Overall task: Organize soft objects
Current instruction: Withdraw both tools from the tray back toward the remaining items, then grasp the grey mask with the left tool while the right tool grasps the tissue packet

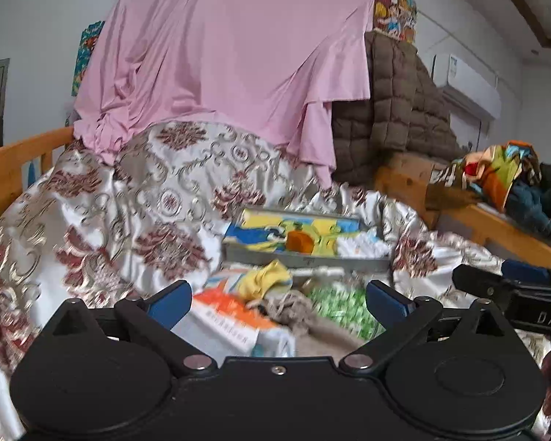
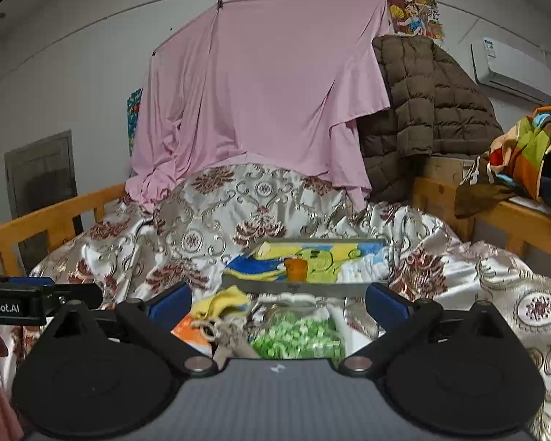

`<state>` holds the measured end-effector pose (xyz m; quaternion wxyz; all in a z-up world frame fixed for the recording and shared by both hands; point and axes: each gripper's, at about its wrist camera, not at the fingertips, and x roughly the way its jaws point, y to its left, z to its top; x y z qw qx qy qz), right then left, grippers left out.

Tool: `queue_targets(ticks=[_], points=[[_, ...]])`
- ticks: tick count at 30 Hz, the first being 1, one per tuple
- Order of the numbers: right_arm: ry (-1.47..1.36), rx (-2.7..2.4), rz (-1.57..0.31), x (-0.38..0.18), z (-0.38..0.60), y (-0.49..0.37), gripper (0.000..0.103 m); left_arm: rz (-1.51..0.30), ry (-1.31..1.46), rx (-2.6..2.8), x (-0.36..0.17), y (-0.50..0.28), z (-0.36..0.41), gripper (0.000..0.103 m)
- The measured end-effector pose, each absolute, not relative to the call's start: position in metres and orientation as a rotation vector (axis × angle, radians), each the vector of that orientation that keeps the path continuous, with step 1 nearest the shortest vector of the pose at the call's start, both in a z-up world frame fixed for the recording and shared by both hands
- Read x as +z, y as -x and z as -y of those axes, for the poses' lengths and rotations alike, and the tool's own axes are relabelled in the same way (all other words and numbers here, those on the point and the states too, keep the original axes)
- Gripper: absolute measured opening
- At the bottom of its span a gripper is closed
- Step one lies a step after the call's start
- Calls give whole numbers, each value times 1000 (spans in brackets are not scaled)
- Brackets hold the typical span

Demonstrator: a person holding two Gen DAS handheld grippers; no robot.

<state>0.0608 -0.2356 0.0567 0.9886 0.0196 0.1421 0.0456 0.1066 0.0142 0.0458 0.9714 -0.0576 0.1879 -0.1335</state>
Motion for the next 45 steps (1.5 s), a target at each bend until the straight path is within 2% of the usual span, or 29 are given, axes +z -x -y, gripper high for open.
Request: queue_targets(ticks=[13,25,36,45], points=[[14,126,-444,31,212,-47,103,-513,183,-235,19,-88,-45,102],[104,282,-634,0,179,-75,103,-754,140,-206,1,-138,-46,102],[99,398,-590,-20,152,-120,103,-857,86,-149,-11,-206,-58,102],[116,444,-589,-40,134,-163,102,-905,184,-162,-32,-244,-63,102]])
